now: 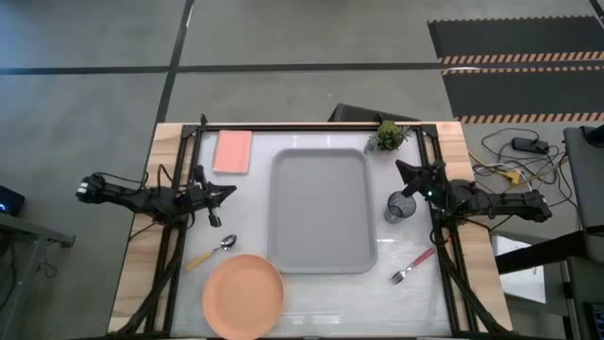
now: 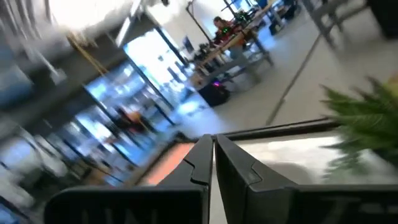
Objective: Pick and place plate/cup/fork/spoon on tray
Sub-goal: Put the black cup on the top left of the gray tray
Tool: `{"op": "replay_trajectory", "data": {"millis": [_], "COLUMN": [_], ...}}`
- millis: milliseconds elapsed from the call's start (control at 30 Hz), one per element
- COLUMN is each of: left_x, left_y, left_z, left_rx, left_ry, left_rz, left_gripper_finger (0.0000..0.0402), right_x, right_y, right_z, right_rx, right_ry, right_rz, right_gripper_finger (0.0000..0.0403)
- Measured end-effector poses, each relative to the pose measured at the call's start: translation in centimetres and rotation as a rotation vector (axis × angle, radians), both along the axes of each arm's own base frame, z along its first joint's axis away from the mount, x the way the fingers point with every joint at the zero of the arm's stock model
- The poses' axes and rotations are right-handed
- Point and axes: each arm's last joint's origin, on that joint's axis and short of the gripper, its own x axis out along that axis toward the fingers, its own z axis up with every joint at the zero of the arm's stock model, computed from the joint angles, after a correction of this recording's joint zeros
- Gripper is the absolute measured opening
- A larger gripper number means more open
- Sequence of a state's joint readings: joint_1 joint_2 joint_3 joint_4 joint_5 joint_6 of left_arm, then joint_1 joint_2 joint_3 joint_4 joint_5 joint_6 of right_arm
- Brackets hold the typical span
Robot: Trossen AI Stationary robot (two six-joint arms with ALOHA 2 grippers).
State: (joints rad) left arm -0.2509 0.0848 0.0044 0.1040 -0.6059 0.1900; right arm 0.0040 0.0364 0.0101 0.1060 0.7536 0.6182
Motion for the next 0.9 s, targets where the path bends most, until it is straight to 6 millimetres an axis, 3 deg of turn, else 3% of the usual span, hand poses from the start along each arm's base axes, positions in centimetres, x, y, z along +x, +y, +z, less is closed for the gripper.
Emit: {"op": "replay_trajectory", "data": {"millis": [333, 600, 800, 900], "left_x": [0.0, 0.0, -0.1, -0.2], "left_y": [0.0, 0.0, 0.0, 0.0], "left_z": [0.0, 0.0, 1.0, 1.7], "left_rx": [0.000, -0.008, -0.304, -0.315], "left_ry": [0.000, -0.006, -0.209, -0.277], "left_rz": [-0.001, 0.000, -0.020, -0.028], "left_gripper_finger": [0.0000, 0.0000, 0.0000, 0.0000], "right_x": [-0.1, 0.1, 0.4, 0.8], "right_y": [0.0, 0.2, 0.4, 0.5], "right_z": [0.8, 2.2, 3.6, 4.4], "right_rx": [0.058, -0.023, -0.084, -0.122], "right_ry": [-0.150, -0.139, -0.054, -0.017], "right_rz": [0.002, 0.103, 0.159, 0.215], "right_gripper_finger": [0.0009, 0.0009, 0.0009, 0.0009]}}
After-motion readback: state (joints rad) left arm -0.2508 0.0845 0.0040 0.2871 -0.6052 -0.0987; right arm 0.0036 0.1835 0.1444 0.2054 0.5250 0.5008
